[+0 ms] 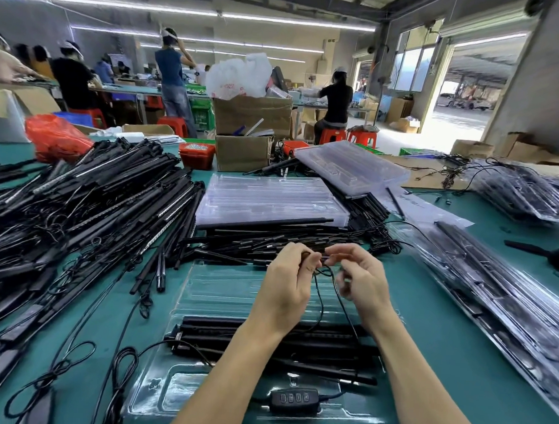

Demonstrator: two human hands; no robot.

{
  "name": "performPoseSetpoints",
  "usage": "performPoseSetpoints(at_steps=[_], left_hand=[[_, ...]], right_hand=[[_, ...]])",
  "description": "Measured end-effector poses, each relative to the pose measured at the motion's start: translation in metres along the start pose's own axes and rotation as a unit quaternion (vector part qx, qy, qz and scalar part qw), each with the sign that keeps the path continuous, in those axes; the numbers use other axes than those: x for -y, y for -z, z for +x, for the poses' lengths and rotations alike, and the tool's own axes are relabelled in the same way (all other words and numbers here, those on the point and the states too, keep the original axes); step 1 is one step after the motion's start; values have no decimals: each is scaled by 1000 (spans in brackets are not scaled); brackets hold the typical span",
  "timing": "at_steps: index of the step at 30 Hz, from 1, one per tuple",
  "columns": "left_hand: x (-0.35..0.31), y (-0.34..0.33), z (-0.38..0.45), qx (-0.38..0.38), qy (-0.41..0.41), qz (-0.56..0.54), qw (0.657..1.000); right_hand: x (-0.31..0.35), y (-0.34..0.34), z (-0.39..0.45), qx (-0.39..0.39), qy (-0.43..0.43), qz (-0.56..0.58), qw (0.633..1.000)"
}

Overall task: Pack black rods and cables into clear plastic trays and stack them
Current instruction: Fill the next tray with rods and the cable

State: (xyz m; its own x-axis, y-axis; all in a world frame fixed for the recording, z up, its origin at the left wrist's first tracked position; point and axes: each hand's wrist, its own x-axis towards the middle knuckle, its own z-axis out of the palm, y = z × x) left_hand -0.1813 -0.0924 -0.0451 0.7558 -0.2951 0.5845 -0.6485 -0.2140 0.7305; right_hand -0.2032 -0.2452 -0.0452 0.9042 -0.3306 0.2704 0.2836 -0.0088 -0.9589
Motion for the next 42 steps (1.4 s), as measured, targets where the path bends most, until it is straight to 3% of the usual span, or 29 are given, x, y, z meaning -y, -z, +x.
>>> performPoseSetpoints(at_steps=[4,7,9,14,18,22,27,33,36,39,42], left_hand=[[4,-1,-2,18,38,-29,999],[3,1,-2,-2,25,-50,998],[3,3,-3,-26,31,-100,994],[-2,9,-4,-34,48,-196,979],[-2,12,-7,-7,41,-214,976],[1,10,-9,94,38,-129,986],[3,10,-12,181,32,-34,982],[-23,18,-4,205,-35,85,974],[-38,30,-3,325,-13,96,941],[-44,40,-12,457,46,114,881],[-43,49,-23,507,83,128,848]], right_hand=[[11,0,-8,49,58,-58,995],[22,-8,-15,138,132,-219,957],[23,-15,-15,150,161,-269,938],[23,-12,-18,135,176,-275,935],[23,-9,-16,-10,155,-124,980],[25,1,-15,-120,141,-9,983],[26,12,-8,-228,30,121,966],[21,17,-11,-203,59,-4,977],[17,21,-10,-211,58,-151,964],[15,26,-8,-200,43,-263,943],[16,19,-7,-151,58,-115,980]])
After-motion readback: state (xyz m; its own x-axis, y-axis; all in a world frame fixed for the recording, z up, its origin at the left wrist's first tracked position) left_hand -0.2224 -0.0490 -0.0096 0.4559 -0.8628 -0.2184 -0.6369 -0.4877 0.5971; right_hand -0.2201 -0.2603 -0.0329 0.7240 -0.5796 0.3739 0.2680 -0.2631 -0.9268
